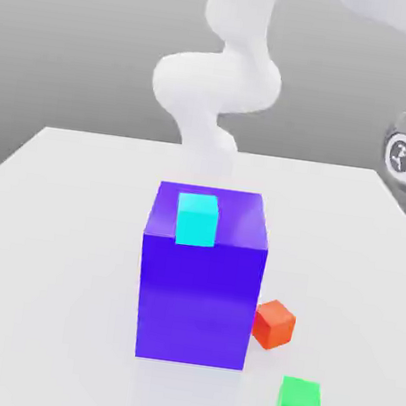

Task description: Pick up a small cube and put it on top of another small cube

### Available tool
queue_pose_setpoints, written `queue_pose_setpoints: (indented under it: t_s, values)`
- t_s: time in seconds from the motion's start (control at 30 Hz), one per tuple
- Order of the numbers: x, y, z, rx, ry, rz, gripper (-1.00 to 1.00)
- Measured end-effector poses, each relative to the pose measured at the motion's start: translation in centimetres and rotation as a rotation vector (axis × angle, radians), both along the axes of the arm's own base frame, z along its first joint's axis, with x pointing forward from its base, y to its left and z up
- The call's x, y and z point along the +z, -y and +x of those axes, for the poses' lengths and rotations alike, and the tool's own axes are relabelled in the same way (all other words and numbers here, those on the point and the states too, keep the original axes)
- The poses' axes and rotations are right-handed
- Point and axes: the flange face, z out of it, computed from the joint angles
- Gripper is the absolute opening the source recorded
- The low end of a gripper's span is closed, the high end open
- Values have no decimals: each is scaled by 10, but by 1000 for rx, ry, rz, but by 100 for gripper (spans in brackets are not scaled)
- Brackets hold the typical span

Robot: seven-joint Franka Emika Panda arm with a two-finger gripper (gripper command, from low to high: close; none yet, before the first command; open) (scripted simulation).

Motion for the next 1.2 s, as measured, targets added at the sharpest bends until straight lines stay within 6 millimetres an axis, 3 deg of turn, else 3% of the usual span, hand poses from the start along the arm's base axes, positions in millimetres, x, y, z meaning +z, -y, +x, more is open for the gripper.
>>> queue_pose_setpoints:
  t_s: [0.1, 0.2, 0.23, 0.43, 0.5, 0.6, 0.77, 0.93, 1.07, 1.1, 1.2]
  values:
    - [-51, -17, -13, 119, -26, -48, 0]
    - [-99, -20, -16, 140, -31, -56, 0]
    - [-109, -20, -16, 141, -31, -56, -100]
    - [-114, -20, -17, 142, -34, -57, -100]
    - [-98, -21, -16, 143, -33, -58, -100]
    - [-56, -17, -16, 131, -34, -58, -100]
    - [-21, 58, -20, -134, -36, -59, -100]
    - [-2, 134, -41, -418, -47, -48, -100]
    - [-41, 145, -44, -466, -49, -45, -100]
    - [-54, 146, -45, -468, -49, -45, 100]
    - [-54, 146, -45, -468, -49, -45, 100]
